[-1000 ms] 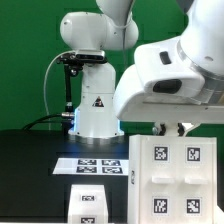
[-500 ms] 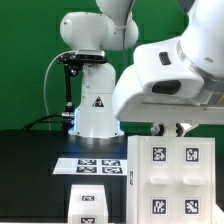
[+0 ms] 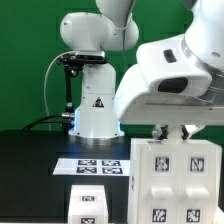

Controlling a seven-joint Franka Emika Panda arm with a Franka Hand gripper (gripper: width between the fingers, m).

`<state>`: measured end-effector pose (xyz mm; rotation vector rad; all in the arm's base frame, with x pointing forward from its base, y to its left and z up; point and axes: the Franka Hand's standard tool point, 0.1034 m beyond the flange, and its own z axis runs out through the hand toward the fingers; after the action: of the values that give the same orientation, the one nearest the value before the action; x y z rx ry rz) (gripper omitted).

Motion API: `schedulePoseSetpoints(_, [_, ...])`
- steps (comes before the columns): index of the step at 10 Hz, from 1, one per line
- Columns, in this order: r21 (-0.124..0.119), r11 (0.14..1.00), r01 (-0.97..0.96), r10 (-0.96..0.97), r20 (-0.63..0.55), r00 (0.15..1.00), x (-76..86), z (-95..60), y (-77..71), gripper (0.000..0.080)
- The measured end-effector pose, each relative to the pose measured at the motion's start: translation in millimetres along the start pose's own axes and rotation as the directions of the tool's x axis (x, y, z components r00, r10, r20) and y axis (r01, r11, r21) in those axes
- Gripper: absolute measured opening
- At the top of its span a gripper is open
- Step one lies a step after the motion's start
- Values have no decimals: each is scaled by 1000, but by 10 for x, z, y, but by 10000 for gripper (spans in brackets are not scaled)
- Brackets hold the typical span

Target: Assemble cabinet

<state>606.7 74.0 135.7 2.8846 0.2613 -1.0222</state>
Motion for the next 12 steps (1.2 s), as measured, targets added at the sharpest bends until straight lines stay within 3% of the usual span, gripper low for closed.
schedulePoseSetpoints(2, [1, 1000, -4, 4, 1, 1000, 1, 7, 12, 590])
schedulePoseSetpoints(3, [2, 1000, -7, 7, 1, 1000, 1, 7, 20, 590])
schedulePoseSetpoints(4, [2, 1000, -21, 21, 1, 1000, -11, -9, 20, 745])
schedulePoseSetpoints(7, [17, 996, -84, 85, -60, 995, -211, -211, -24, 796])
schedulePoseSetpoints(9, [32, 981, -190, 191, -25, 981, -412, -171, -4, 797])
schedulePoseSetpoints(12, [39, 984, -176, 178, -51, 983, -348, -165, 39, 797])
